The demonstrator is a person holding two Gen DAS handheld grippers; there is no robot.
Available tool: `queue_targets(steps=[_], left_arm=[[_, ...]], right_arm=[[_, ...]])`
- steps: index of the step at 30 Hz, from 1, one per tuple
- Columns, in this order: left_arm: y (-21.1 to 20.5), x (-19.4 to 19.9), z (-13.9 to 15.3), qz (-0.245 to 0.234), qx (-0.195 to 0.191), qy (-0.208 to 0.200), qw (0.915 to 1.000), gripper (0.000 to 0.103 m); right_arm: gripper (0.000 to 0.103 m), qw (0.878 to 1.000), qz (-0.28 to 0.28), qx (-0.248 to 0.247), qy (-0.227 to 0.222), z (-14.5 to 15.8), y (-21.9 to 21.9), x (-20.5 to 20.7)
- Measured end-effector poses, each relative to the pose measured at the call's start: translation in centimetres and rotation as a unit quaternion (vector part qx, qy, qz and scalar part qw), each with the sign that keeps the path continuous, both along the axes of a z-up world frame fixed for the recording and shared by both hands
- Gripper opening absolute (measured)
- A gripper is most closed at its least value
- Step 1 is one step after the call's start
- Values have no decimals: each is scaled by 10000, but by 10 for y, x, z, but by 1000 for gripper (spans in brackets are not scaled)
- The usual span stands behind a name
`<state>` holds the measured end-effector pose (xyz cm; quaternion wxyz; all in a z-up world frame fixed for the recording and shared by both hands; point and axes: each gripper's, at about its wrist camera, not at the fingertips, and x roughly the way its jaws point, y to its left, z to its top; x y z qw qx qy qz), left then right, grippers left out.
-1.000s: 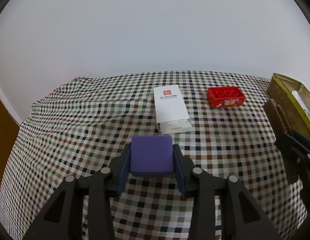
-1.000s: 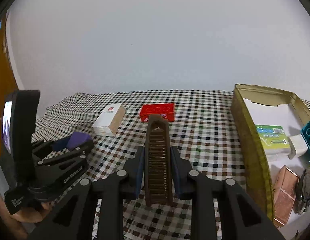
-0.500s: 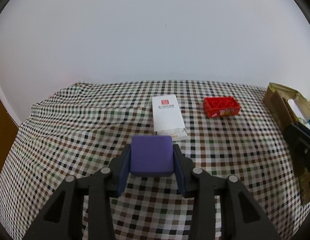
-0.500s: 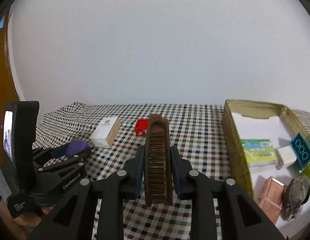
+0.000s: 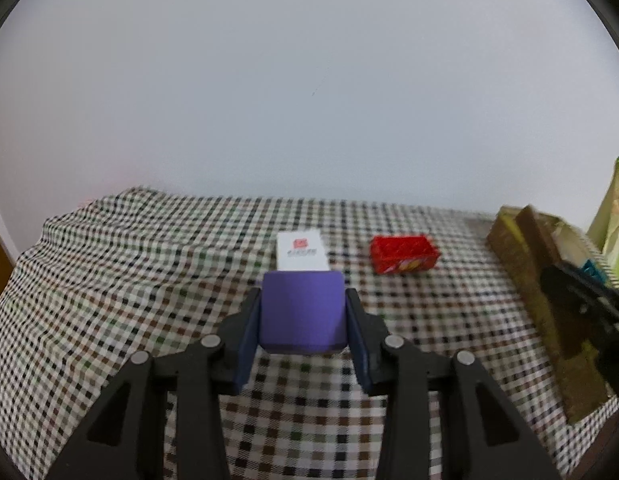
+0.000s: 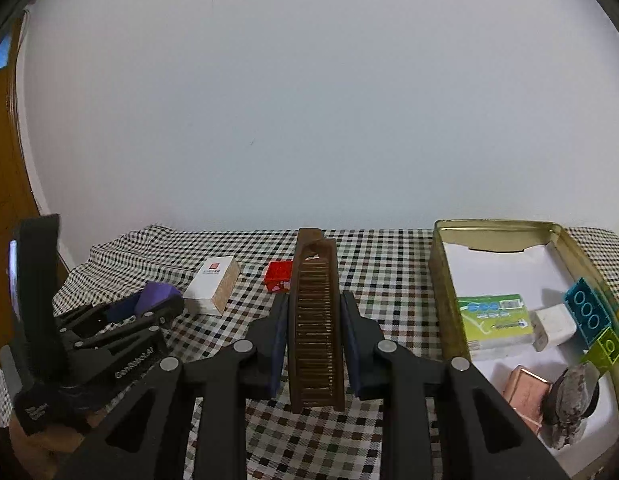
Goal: Organize rigid objects
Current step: 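Carry the purple cap and brown comb over the tin with both grippers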
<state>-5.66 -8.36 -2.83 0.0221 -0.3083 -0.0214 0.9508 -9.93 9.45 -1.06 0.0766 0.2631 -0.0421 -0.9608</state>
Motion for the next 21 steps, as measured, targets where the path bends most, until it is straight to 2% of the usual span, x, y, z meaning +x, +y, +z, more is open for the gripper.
queue_targets(steps=[4, 12, 21], left_arm=[[3, 9, 9, -219, 158, 251, 9993, 39], [3, 11, 13, -407, 607, 359, 9967, 39], [20, 12, 9, -311, 430, 342, 9980, 39]], right_arm=[[28, 10000, -3, 37, 59, 2, 0, 2], [28, 9998, -35, 24, 204, 12, 4, 9], [28, 9993, -182, 234, 207, 11, 11, 9]])
